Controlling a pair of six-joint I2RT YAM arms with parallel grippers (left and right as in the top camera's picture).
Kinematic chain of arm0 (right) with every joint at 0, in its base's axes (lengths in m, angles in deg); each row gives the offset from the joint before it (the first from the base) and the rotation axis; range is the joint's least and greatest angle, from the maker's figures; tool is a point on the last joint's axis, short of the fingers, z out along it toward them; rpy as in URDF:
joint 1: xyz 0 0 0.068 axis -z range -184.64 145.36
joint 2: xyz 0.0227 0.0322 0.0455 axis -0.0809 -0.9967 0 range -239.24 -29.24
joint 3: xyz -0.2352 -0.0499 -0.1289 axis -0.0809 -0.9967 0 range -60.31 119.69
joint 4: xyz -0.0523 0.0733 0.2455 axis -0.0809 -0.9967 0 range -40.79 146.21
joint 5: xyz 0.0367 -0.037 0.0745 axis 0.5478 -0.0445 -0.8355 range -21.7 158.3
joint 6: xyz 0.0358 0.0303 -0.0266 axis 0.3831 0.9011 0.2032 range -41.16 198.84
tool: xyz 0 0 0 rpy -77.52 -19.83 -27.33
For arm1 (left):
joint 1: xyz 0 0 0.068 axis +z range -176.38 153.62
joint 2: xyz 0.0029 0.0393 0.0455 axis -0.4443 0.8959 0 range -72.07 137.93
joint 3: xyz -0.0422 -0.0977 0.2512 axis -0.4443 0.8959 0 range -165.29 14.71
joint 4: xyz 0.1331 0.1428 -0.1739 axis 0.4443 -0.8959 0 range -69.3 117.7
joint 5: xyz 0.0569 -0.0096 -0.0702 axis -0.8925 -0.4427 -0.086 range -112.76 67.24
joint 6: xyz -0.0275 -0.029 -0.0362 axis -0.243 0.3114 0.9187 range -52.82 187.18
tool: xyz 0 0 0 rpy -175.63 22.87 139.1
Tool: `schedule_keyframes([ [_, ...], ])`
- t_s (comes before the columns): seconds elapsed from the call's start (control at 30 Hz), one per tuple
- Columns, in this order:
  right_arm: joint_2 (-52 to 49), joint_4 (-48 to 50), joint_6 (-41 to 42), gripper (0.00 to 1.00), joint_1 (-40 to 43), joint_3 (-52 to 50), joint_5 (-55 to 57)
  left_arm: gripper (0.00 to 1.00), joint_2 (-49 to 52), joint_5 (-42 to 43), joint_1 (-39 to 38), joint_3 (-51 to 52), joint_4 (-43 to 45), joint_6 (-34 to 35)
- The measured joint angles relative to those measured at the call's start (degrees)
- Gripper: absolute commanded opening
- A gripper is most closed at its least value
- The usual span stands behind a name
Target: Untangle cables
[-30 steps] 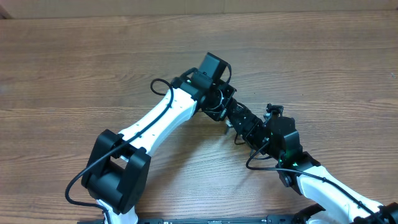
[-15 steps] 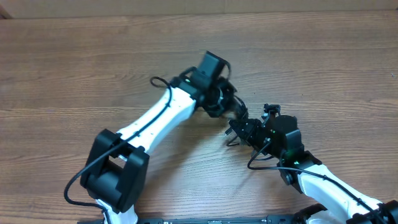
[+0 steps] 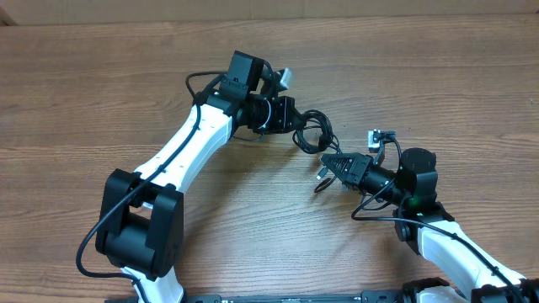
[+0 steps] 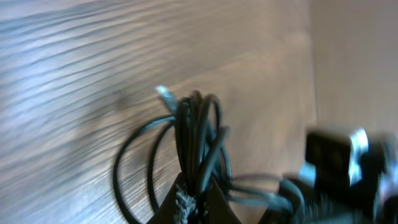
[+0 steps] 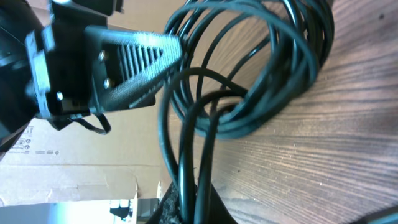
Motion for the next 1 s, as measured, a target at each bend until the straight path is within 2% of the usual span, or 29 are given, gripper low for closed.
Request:
schedule_keyframes([
  [0.23,0.04,0.02,-0.44,0.04,0.09,0.00,0.85,0.04,0.00,13.46,-0.48,0.00,-2.67,-22.82],
  [0.37,0.09,0.07,-0.44,0.04,0.09,0.00,2.64,0.04,0.00,19.12,-1.29,0.00,-3.26,-29.64],
  [0.63,0.09,0.55,0.15,0.04,0.09,-0.02,4.72,0.04,0.00,22.75,-5.51,-0.02,-3.28,-33.92],
  [0.87,0.09,2.78,1.18,0.04,0.17,-0.09,4.48,0.04,0.00,20.79,-7.61,-0.28,-3.10,-30.51],
  [0.9,0.09,2.38,0.92,0.04,0.20,-0.09,4.50,0.06,0.00,20.39,-7.26,-0.28,-3.15,-29.51],
  [0.93,0.11,1.60,0.35,0.04,0.24,-0.09,4.59,0.13,0.00,20.00,-6.86,-0.28,-3.26,-28.46],
  [0.97,0.11,0.85,-0.11,0.04,0.33,-0.09,4.70,0.24,0.00,19.12,-6.27,-0.28,-3.39,-27.06],
  [1.0,0.24,-1.03,-0.48,0.04,0.42,-0.07,5.25,0.43,0.00,18.21,-5.64,-0.28,-3.67,-25.68],
])
